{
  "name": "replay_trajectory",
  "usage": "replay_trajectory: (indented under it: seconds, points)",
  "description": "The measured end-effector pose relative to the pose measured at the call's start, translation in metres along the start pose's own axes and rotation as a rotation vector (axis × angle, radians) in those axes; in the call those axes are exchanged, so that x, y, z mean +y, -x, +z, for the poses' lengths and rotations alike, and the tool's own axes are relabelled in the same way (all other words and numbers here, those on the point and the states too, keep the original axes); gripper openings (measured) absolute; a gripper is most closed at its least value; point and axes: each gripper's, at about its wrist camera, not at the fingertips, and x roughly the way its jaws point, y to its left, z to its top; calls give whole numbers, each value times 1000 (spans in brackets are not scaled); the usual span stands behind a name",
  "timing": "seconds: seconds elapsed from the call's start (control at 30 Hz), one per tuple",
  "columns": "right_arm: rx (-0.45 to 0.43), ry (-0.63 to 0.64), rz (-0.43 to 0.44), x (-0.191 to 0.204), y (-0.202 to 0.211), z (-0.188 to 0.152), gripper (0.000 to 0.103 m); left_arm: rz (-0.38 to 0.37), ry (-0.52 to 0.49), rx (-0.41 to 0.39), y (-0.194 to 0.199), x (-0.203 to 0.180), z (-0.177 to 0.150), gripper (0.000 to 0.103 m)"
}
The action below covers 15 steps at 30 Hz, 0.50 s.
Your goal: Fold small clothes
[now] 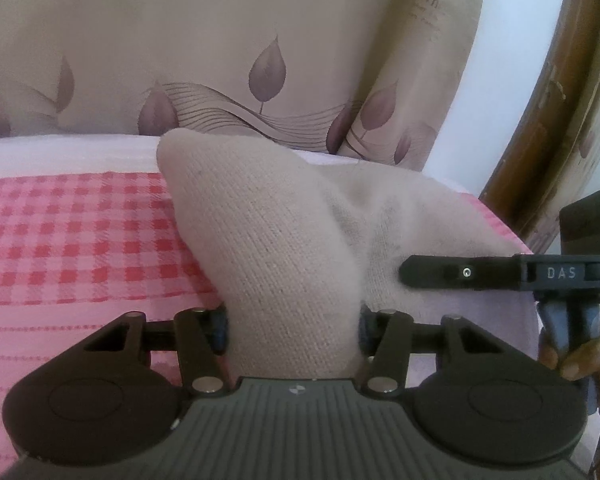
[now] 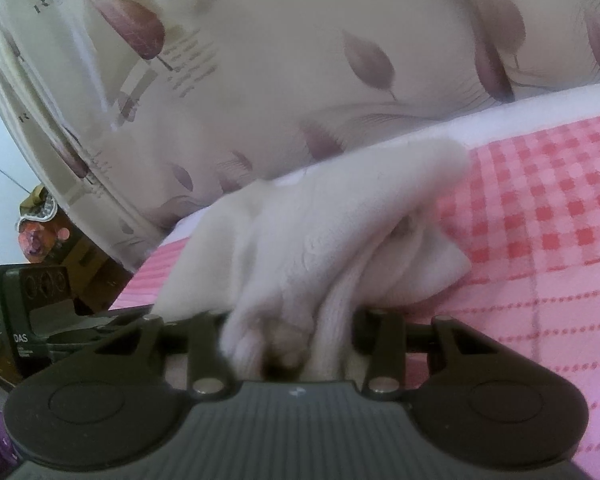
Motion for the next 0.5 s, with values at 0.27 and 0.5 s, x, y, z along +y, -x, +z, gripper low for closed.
replay_trajectory:
  seconds: [0.27,0.5]
  points:
    - [-9,-28,27,25,2,-13,42,30,-17,-4,32,3,-7,52]
    - [-9,-44,57,52,1,-29,42,49,-5,-9,68,11,-18,52]
